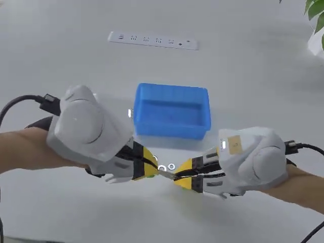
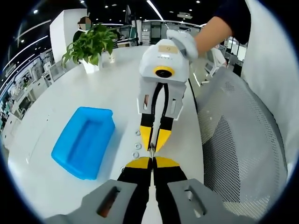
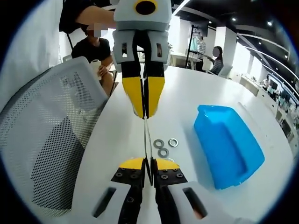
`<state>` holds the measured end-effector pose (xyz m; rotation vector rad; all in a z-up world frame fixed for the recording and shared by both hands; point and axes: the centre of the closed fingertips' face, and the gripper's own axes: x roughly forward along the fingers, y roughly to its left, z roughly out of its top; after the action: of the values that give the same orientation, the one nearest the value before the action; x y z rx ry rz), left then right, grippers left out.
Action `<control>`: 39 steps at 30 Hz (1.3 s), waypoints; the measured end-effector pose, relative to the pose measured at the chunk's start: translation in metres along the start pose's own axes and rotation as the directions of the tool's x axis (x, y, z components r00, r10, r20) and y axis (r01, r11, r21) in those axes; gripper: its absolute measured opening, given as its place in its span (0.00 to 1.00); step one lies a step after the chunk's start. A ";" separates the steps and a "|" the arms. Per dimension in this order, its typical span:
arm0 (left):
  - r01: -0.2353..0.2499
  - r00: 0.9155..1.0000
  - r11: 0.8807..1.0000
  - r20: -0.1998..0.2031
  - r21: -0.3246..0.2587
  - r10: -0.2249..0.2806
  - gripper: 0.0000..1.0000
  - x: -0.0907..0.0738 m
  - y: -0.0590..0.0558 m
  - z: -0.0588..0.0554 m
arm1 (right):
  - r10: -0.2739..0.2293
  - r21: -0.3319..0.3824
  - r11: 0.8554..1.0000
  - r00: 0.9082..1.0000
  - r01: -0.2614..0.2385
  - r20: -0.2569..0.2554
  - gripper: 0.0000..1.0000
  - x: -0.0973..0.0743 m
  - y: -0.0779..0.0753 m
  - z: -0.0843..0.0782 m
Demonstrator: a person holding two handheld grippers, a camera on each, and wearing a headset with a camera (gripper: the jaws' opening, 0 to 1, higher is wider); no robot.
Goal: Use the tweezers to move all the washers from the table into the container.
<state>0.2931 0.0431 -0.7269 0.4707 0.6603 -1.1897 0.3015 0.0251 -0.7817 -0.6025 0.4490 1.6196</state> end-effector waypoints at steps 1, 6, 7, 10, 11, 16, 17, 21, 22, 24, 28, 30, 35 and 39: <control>-0.002 1.000 1.000 0.002 0.004 0.002 0.05 0.001 0.000 0.002 | -0.006 -0.001 1.000 1.000 0.006 0.005 0.08 -0.001 0.000 0.000; 0.001 0.999 1.000 0.051 -0.009 0.000 0.05 0.004 -0.003 0.015 | -0.025 0.025 0.999 0.999 0.024 0.041 0.08 -0.005 -0.001 -0.001; 0.002 0.998 1.000 0.060 -0.014 -0.002 0.05 0.004 -0.003 0.017 | -0.026 0.031 0.999 0.999 0.024 0.047 0.08 -0.006 -0.001 -0.001; -0.001 0.994 0.999 0.110 -0.036 0.005 0.05 0.008 -0.003 0.031 | -0.033 0.030 0.999 0.998 0.031 0.062 0.08 -0.008 -0.001 -0.001; 0.000 0.993 1.000 0.119 -0.031 0.004 0.05 0.009 -0.003 0.033 | -0.035 0.030 0.999 0.997 0.033 0.066 0.08 -0.009 -0.001 -0.002; 0.000 0.988 1.000 0.154 -0.024 0.003 0.05 0.017 -0.004 0.047 | -0.042 0.034 0.999 0.996 0.039 0.083 0.08 -0.014 -0.003 -0.003; 0.004 0.987 1.000 0.161 -0.010 -0.002 0.05 0.019 -0.006 0.051 | -0.040 0.019 0.999 0.996 0.039 0.081 0.08 -0.015 -0.003 -0.004; 0.012 0.983 1.000 0.181 0.016 -0.014 0.05 0.026 -0.008 0.059 | -0.037 0.005 0.999 0.996 0.037 0.080 0.08 -0.018 0.000 -0.003; 0.013 0.983 1.000 0.181 0.023 -0.017 0.05 0.027 -0.009 0.061 | -0.037 0.004 0.999 0.996 0.037 0.081 0.08 -0.019 0.000 -0.003; 0.015 0.983 1.000 0.185 0.027 -0.020 0.05 0.029 -0.008 0.063 | -0.036 0.001 0.999 0.996 0.036 0.083 0.08 -0.020 -0.001 -0.003; 0.022 0.976 0.999 0.215 0.046 -0.031 0.05 0.035 -0.010 0.068 | -0.033 -0.002 0.999 0.996 0.033 0.088 0.07 -0.022 -0.001 -0.006; 0.038 0.972 0.998 0.232 0.047 -0.047 0.06 0.039 -0.013 0.069 | -0.030 -0.004 1.000 0.996 0.031 0.085 0.07 -0.023 0.000 -0.006; 0.035 0.970 0.998 0.240 0.048 -0.045 0.06 0.043 -0.011 0.069 | -0.030 0.005 1.000 0.996 0.030 0.088 0.07 -0.024 -0.001 -0.007; 0.062 0.969 0.996 0.236 0.058 -0.074 0.07 0.040 -0.013 0.066 | -0.015 -0.007 1.000 0.996 0.015 0.089 0.07 -0.023 -0.001 -0.008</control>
<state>0.3041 -0.0316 -0.7063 0.3420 0.4436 -1.3061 0.3049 0.0028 -0.7738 -0.5354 0.3718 1.6277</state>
